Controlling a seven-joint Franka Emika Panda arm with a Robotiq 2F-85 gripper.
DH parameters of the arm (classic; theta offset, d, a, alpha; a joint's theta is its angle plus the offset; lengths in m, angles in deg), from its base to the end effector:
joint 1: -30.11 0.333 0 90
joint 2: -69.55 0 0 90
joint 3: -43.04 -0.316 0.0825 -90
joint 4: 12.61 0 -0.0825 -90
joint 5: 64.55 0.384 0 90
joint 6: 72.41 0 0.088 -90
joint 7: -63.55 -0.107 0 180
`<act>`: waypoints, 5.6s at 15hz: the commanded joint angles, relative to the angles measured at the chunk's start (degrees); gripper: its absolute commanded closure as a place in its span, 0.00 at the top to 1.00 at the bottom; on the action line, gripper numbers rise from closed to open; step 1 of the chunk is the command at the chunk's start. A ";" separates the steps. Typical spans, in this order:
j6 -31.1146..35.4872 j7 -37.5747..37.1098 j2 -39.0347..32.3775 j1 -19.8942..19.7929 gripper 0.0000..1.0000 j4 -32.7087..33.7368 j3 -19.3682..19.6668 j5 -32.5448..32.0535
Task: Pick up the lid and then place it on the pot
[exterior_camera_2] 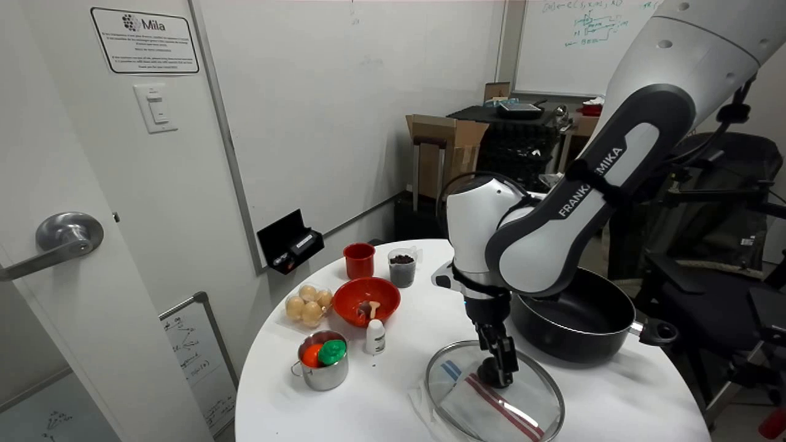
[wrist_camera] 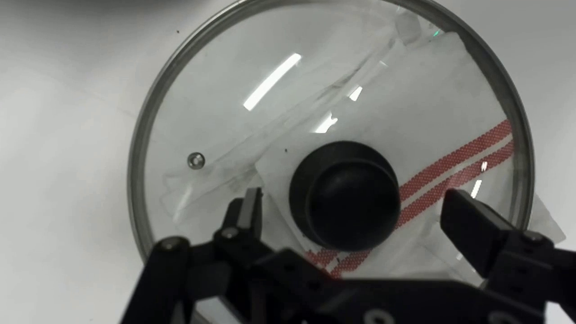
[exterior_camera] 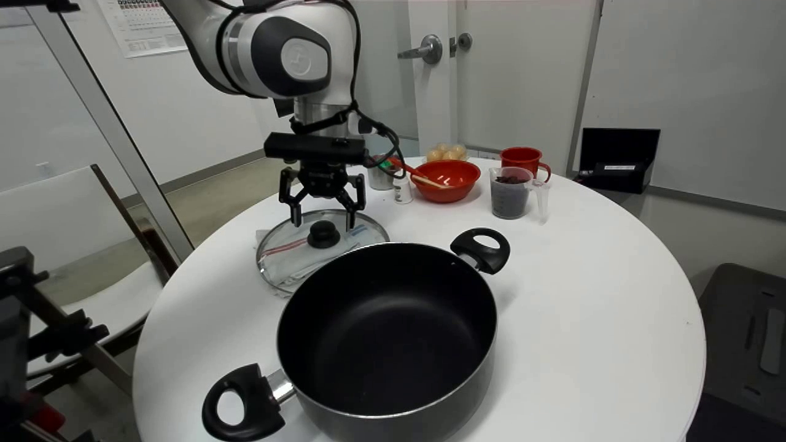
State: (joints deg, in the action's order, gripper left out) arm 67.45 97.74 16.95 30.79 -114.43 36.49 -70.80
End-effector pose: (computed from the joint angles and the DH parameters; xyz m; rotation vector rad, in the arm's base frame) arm 0.5964 0.0765 0.0261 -2.8007 -1.1542 0.3505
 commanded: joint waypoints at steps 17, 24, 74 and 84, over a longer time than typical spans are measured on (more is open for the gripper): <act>2.34 0.68 0.65 -1.88 0.25 0.69 -2.68 -1.68; 4.14 -0.87 10.12 -1.51 0.25 -7.16 -3.01 -1.74; 5.68 -41.19 20.84 -11.78 0.25 -18.85 13.85 15.98; 8.51 -49.64 19.33 -10.96 0.25 -20.92 16.41 16.96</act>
State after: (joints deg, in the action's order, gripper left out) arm 74.32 50.43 35.61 18.85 -134.17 51.58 -54.73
